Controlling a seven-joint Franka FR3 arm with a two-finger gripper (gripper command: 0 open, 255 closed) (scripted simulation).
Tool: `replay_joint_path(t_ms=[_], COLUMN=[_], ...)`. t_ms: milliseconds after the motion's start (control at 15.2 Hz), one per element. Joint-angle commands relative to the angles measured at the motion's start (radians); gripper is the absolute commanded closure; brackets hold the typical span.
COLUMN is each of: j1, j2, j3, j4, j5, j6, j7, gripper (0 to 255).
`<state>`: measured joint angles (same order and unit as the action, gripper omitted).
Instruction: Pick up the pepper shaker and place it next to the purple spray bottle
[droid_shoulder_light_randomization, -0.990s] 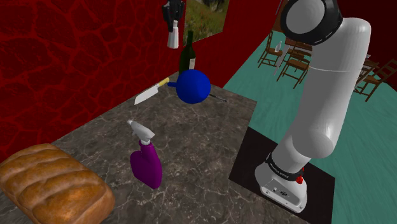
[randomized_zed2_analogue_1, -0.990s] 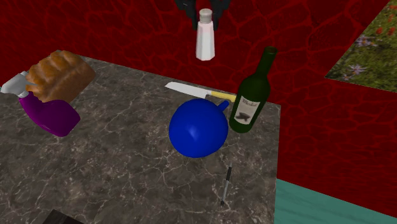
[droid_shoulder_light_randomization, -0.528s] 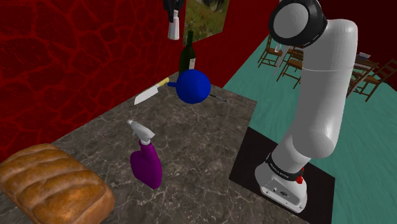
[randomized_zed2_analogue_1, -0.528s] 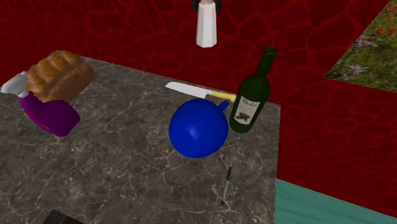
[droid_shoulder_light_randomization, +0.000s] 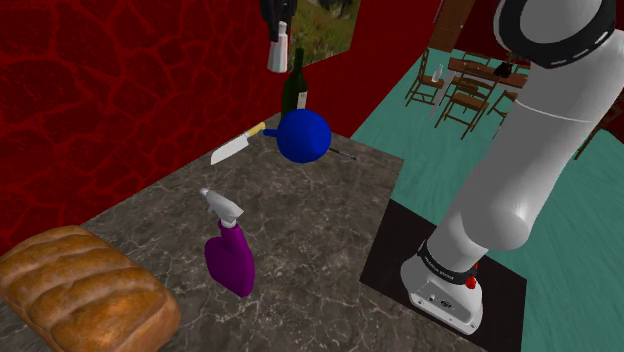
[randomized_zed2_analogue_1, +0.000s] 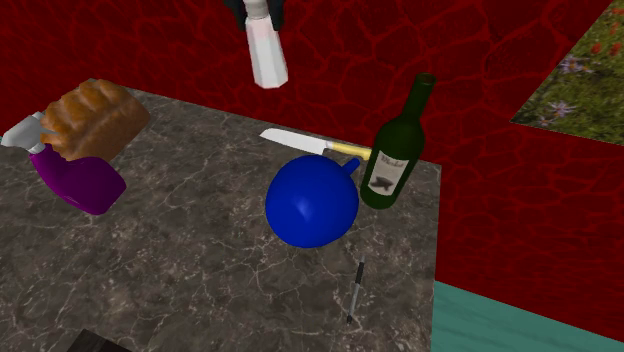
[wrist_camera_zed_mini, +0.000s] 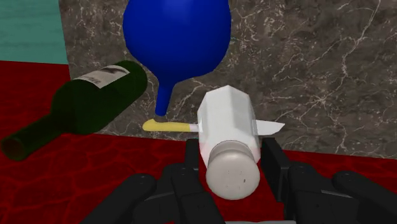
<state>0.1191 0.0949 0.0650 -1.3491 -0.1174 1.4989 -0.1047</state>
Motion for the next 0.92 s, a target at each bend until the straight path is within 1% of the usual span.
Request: replay_joint_path(t_ms=[0,396,858], j1=[0.021,0.070,0.129], j2=[-0.062,-0.224,-0.370], j3=[0.018,0.071,0.147], j4=[-0.073,-0.260,-0.402], j5=[0.001,0.016,0.052], j6=[0.007,0.021,0.006], j7=[0.041,0.146,0.276], gripper=[255,255,255])
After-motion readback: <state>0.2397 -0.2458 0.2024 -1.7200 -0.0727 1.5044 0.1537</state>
